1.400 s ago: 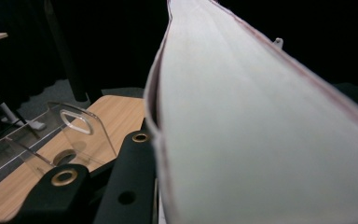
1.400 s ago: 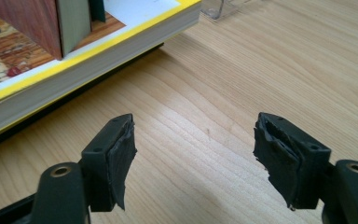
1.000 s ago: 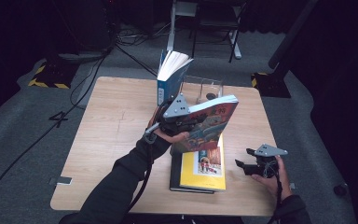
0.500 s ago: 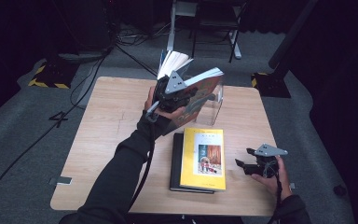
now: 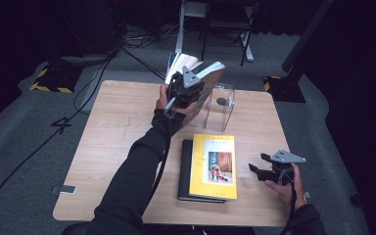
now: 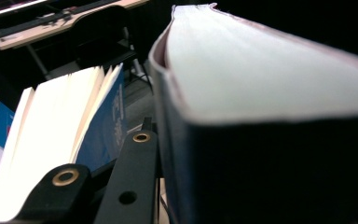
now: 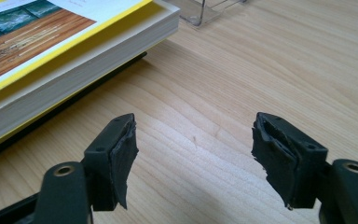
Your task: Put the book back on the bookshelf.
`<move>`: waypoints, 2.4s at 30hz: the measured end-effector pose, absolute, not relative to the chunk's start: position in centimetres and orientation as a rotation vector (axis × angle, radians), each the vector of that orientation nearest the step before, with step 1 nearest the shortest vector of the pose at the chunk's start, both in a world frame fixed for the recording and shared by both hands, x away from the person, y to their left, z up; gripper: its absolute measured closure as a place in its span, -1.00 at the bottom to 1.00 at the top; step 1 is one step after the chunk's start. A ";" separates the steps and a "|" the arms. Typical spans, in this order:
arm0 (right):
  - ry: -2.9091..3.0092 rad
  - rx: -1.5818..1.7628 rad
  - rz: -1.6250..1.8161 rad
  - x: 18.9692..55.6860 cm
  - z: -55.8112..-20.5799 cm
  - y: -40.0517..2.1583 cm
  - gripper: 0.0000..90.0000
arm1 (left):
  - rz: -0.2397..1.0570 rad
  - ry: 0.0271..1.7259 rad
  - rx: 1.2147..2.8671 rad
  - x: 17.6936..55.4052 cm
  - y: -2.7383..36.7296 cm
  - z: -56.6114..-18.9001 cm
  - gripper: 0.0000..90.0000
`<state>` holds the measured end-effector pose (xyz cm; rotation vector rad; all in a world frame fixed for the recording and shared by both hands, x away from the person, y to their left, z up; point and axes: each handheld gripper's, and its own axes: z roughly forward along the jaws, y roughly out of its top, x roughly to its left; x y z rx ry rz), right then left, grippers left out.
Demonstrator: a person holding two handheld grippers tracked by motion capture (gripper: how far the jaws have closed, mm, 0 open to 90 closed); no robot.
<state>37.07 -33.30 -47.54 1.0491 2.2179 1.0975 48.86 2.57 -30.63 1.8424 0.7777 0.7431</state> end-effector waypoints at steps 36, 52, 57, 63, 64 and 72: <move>2.296 0.952 1.143 36.8 -47.8 -32.4 -0.26 | 0.907 0.983 1.724 56.6 -2.8 -34.7 0.63; 2.312 0.951 1.129 36.9 -48.0 -32.0 -0.27 | 0.954 0.984 1.762 55.4 -1.7 -35.7 0.55; 2.320 0.944 1.120 36.9 -48.0 -31.8 -0.28 | 0.959 0.973 1.775 54.9 -1.4 -35.8 0.49; 2.316 0.955 1.121 36.8 -48.0 -31.9 -0.28 | 0.961 0.980 1.767 54.4 -1.0 -35.5 0.38; 2.316 0.957 1.121 36.9 -48.0 -31.9 -0.28 | 0.959 0.980 1.769 54.3 -0.9 -35.4 0.36; 2.321 0.955 1.114 36.8 -48.1 -32.0 -0.28 | 0.926 0.964 1.765 53.3 -0.2 -35.0 0.31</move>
